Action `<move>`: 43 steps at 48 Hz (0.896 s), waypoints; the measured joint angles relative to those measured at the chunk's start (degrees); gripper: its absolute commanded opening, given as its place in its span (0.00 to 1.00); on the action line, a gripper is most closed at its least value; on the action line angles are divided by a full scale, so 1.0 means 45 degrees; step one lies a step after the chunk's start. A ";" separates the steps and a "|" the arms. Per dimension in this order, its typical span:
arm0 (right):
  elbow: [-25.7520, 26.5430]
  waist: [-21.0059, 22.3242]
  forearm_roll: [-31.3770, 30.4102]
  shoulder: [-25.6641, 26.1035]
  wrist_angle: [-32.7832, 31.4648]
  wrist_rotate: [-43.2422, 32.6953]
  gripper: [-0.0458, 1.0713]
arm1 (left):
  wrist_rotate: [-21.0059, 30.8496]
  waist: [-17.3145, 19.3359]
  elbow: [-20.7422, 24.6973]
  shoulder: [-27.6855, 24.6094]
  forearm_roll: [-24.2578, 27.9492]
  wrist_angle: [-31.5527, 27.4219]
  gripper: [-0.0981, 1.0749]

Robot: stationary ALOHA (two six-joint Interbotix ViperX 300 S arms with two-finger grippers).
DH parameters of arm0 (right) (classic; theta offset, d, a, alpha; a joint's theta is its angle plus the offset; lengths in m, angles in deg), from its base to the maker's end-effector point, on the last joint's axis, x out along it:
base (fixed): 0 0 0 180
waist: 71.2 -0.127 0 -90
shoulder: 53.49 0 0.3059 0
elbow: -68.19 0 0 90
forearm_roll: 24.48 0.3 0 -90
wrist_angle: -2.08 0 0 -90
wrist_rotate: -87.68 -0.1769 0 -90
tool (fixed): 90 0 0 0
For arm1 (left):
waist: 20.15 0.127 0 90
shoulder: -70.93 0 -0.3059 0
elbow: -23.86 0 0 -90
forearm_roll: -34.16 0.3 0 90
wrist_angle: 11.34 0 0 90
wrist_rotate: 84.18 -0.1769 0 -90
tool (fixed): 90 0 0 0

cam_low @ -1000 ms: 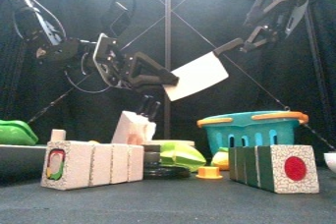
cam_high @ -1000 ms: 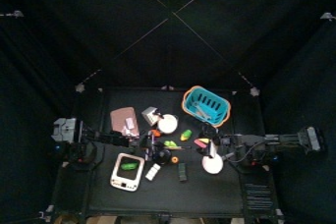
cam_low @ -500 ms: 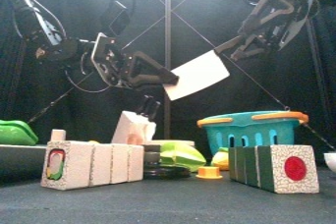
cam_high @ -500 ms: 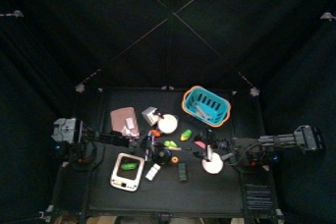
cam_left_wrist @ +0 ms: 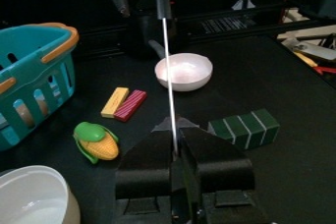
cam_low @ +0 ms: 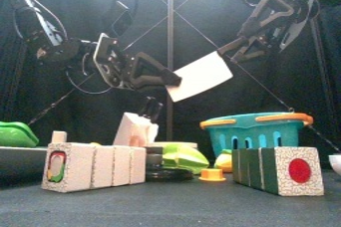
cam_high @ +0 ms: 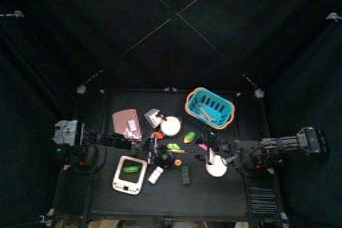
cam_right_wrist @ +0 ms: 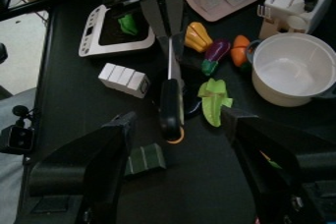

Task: Regrasp cleaver

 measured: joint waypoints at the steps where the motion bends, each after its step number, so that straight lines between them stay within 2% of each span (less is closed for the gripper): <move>1: 0.0000 0.0000 0.0000 0.0000 -0.0020 0.0000 0.91 | 0.0020 0.0000 0.0000 0.0000 -0.0098 0.0000 0.42; 10: 0.0000 0.0039 0.0078 0.0000 -0.0020 0.0000 0.88 | 0.0020 -0.0020 0.0020 0.0000 -0.0840 0.0000 0.42; 23: 0.0117 0.0293 0.0098 -0.0020 -0.0020 0.0000 0.67 | -0.0020 -0.0137 0.0020 0.0000 -0.0918 0.0000 0.42; 28: 0.0098 0.0410 0.0176 -0.0020 -0.0020 0.0000 0.62 | -0.0020 -0.0176 0.0020 -0.0020 -0.0859 0.0000 0.42; 43: 0.0098 0.0840 0.0234 -0.0156 -0.0020 0.0000 0.60 | 0.0000 -0.0137 0.0020 -0.0020 -0.0801 0.0000 0.42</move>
